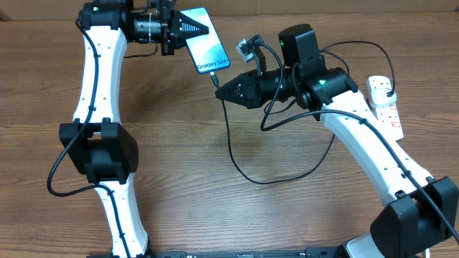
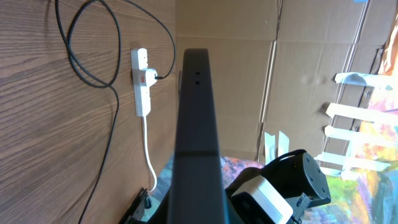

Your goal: Plug charger to phone and switch on socket

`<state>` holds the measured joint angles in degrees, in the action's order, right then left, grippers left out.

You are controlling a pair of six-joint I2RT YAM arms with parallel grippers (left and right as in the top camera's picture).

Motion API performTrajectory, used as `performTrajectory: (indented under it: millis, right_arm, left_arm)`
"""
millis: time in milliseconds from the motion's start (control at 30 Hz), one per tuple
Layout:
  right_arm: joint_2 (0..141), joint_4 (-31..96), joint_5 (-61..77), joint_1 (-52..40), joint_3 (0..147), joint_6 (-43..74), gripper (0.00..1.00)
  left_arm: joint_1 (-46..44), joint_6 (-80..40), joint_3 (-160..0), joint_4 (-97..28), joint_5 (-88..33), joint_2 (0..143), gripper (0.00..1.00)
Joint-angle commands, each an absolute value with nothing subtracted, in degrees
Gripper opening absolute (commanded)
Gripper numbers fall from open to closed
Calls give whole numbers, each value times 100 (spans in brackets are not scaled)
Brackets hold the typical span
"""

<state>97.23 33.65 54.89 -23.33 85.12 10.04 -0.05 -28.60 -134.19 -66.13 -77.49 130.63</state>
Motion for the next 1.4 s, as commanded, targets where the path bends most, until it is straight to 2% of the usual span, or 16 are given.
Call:
performTrajectory:
  millis: [0, 1367]
  right_arm:
    - [9537, 3358, 5319, -2329, 8545, 1020, 4]
    - [9537, 3350, 5078, -2307, 8547, 1194, 4]
  left_arm:
    - [-16, -2915, -13535, -6595, -7905, 13030, 4]
    - [8, -2827, -13535, -6571, -7634, 13030, 4]
